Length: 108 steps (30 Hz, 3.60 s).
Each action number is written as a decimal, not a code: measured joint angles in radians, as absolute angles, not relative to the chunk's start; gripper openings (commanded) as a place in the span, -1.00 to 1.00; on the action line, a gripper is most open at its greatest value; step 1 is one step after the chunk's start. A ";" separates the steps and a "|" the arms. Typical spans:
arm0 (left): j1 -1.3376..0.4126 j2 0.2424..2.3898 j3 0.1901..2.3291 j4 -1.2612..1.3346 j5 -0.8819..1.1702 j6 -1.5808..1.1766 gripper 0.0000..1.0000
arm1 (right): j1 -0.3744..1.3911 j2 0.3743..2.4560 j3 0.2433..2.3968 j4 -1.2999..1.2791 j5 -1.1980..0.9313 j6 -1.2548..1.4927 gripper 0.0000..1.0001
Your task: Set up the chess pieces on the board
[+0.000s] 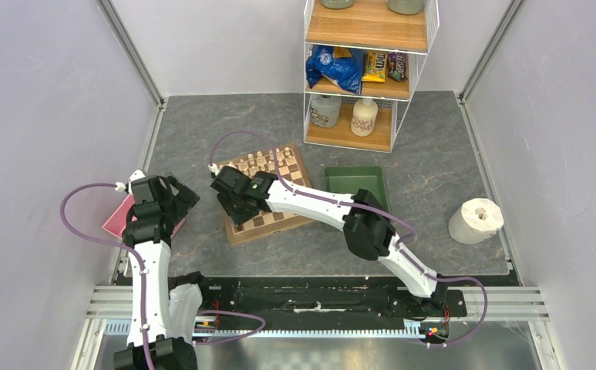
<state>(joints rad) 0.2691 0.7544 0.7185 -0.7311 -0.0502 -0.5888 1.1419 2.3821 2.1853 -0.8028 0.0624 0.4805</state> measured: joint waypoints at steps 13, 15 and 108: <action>0.270 0.755 0.719 -0.731 -0.050 -0.589 0.99 | 1.083 1.952 1.764 -0.663 0.138 0.463 -0.08; 0.272 0.755 0.719 -0.731 -0.049 -0.589 0.99 | 1.034 1.879 1.678 -0.656 0.153 0.469 -0.06; 0.319 0.790 0.719 -0.726 0.011 -0.588 0.99 | 0.565 1.930 1.400 -0.670 -0.026 0.302 -0.21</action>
<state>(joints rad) 0.3195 0.7898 0.7185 -0.7261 0.0109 -0.5884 0.5652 1.9297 1.3998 -0.6701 -0.0257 0.3016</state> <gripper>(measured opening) 0.994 0.399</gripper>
